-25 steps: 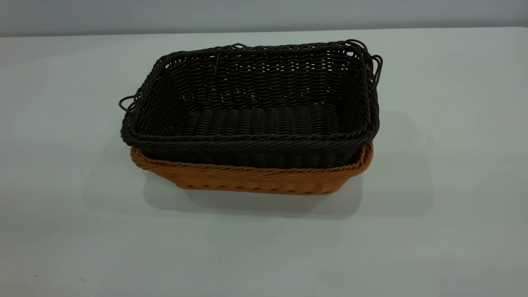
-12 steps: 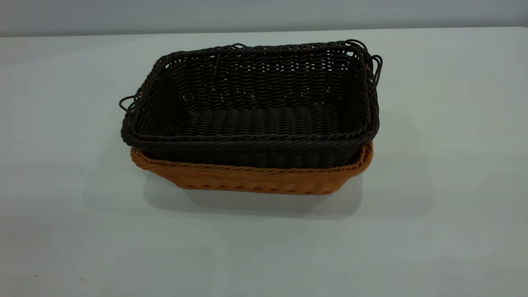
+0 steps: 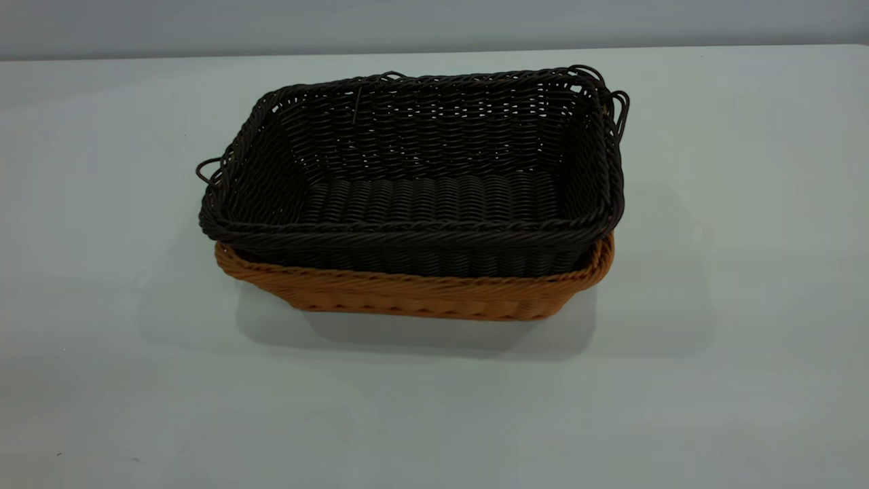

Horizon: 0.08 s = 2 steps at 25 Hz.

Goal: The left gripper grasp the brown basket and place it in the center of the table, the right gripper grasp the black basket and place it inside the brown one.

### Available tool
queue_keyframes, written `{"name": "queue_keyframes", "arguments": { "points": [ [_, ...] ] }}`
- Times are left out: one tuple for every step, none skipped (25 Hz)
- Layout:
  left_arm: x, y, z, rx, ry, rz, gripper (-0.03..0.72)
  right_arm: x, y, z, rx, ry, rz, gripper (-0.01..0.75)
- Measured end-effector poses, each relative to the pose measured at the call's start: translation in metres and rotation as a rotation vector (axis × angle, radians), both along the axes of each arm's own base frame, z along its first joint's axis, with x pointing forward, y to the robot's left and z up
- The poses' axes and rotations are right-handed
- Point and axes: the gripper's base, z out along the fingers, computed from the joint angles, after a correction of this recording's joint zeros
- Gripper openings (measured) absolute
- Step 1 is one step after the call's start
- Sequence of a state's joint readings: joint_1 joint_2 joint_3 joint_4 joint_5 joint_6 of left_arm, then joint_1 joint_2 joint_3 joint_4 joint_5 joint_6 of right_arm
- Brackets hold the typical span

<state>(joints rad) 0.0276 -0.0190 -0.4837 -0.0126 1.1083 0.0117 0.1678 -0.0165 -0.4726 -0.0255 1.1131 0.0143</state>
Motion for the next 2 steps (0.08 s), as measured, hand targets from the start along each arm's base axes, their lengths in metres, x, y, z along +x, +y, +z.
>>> {"name": "queue_keyframes", "arguments": {
  "points": [
    [0.0000,0.0000,0.0000,0.000,0.000,0.000,0.458,0.0000,0.0000,0.0000,0.000,0.000,0.000,0.562],
    [0.0000,0.0000,0.0000,0.000,0.000,0.000,0.458,0.0000,0.0000,0.0000,0.000,0.000,0.000,0.562]
  ]
}}
